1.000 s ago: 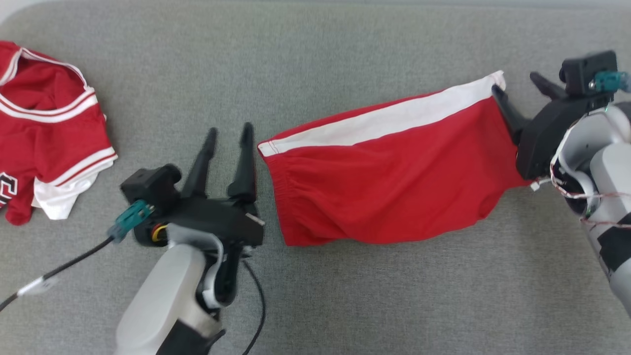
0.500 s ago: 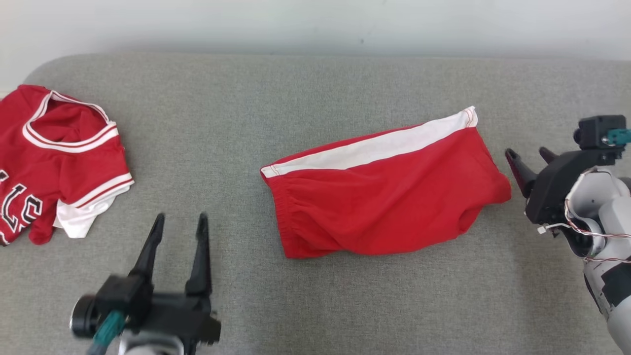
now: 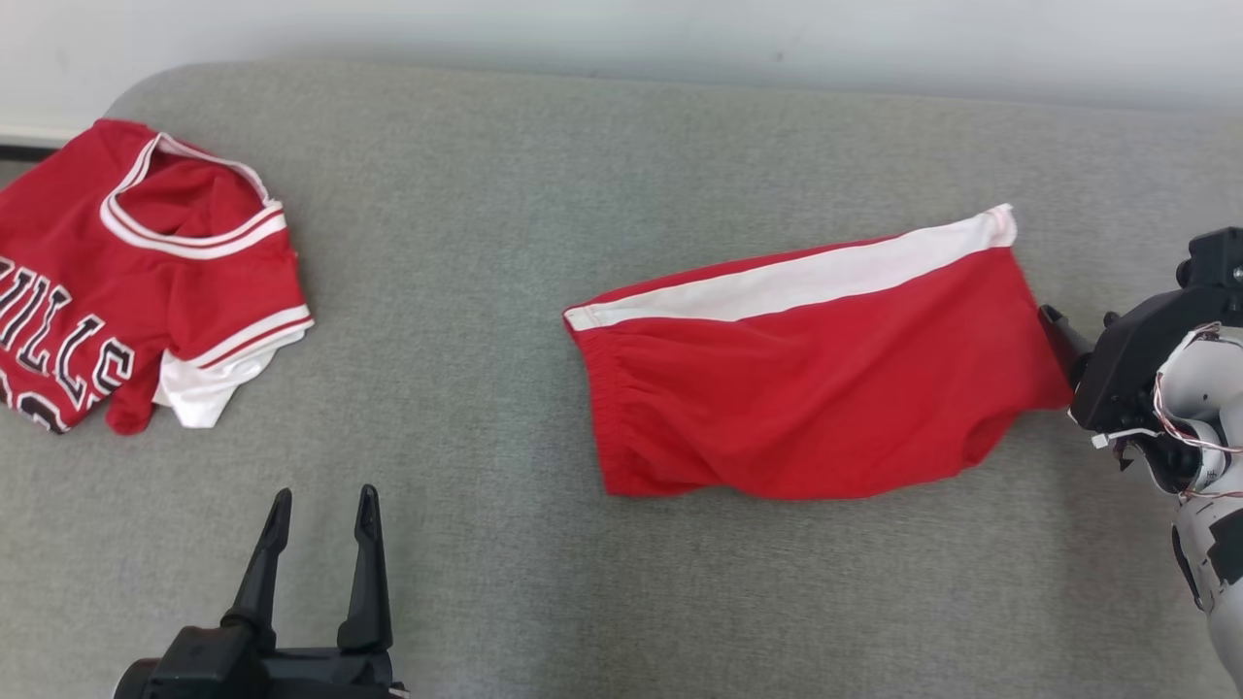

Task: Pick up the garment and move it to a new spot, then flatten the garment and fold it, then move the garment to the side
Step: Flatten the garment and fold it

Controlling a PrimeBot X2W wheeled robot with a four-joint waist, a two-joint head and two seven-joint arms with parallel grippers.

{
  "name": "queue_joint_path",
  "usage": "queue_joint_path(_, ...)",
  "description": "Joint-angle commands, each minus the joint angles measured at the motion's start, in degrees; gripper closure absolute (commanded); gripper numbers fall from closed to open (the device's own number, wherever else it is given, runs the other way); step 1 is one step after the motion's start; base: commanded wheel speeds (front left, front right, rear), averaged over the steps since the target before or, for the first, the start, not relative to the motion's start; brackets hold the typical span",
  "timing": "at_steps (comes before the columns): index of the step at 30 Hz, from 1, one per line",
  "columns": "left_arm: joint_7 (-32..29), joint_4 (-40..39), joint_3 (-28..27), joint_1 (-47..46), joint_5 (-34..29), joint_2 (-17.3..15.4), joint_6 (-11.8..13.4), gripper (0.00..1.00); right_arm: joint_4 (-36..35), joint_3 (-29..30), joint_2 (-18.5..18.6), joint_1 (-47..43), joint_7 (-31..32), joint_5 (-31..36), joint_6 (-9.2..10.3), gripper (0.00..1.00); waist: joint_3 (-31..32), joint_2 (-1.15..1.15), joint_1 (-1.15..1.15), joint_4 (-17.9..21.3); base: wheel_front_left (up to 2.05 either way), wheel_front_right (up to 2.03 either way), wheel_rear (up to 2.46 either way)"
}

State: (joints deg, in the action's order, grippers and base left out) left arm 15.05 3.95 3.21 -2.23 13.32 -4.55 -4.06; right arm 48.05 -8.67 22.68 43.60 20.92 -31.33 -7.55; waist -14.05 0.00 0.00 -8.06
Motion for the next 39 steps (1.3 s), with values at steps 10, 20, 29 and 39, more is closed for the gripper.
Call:
queue_joint_path(10,0.17,-1.19,-1.24,1.87,-1.66,1.42,-1.76,0.0,4.68,3.59,-2.51,0.64,4.39,4.46,0.11,0.0,-1.86,0.0,0.0,-4.14,0.0,0.0,0.0)
queue_joint_path(20,0.17,-0.81,-1.64,2.83,-0.55,1.69,-2.16,0.0,5.41,4.26,-3.57,-0.24,7.11,10.77,0.07,1.0,-1.24,0.0,0.0,-4.11,0.0,0.0,0.0)
queue_joint_path(29,0.17,-0.45,-1.38,3.82,0.31,1.69,-2.04,0.0,1.39,6.39,-3.0,-2.23,4.02,15.88,0.13,1.0,1.26,0.0,0.0,-0.49,0.0,0.0,0.0)
queue_joint_path(39,0.17,-0.14,-0.52,4.56,1.23,1.69,-1.5,0.0,-3.97,10.25,-1.23,-6.13,-0.58,20.97,0.13,1.0,3.94,0.0,0.0,2.37,0.0,0.0,0.0)
